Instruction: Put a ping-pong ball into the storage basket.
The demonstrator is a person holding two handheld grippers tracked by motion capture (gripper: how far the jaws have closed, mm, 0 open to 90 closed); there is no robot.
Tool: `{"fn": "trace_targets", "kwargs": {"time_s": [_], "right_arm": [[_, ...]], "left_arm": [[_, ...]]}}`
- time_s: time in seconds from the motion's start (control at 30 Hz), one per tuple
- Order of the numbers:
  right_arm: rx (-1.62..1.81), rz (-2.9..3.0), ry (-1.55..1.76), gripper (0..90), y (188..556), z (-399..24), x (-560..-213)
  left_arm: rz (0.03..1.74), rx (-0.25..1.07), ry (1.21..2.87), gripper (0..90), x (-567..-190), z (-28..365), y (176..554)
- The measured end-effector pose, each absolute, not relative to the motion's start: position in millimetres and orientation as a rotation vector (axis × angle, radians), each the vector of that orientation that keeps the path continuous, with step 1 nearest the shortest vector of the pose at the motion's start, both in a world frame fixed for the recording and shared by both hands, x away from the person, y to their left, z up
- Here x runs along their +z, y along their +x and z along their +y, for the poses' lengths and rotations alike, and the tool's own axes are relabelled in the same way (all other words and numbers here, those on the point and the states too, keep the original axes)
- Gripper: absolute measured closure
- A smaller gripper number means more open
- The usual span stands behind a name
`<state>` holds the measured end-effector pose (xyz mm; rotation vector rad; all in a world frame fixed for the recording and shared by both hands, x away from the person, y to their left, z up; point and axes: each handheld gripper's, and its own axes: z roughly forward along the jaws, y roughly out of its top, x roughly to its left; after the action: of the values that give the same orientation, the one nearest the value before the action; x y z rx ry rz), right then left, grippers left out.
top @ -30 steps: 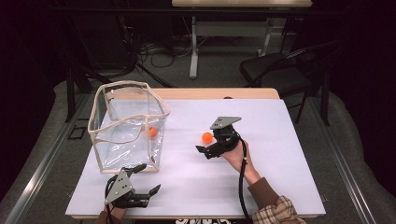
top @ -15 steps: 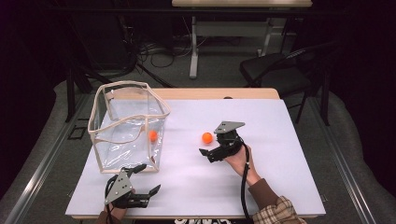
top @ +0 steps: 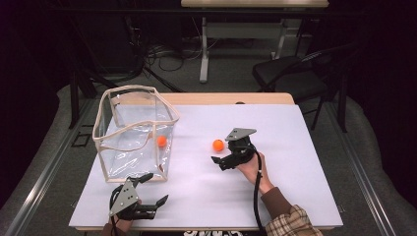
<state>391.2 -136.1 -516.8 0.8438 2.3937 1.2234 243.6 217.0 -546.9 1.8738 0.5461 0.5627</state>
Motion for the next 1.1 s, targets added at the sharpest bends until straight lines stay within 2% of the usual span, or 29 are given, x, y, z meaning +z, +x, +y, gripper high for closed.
{"fn": "trace_targets", "kwargs": {"time_s": [1.1], "right_arm": [[1.158, 2.437, 0.909, 0.0, 428, -126, -539]], "left_arm": [[0.549, 0.561, 1.874, 15.8, -547, 217, 244]]}}
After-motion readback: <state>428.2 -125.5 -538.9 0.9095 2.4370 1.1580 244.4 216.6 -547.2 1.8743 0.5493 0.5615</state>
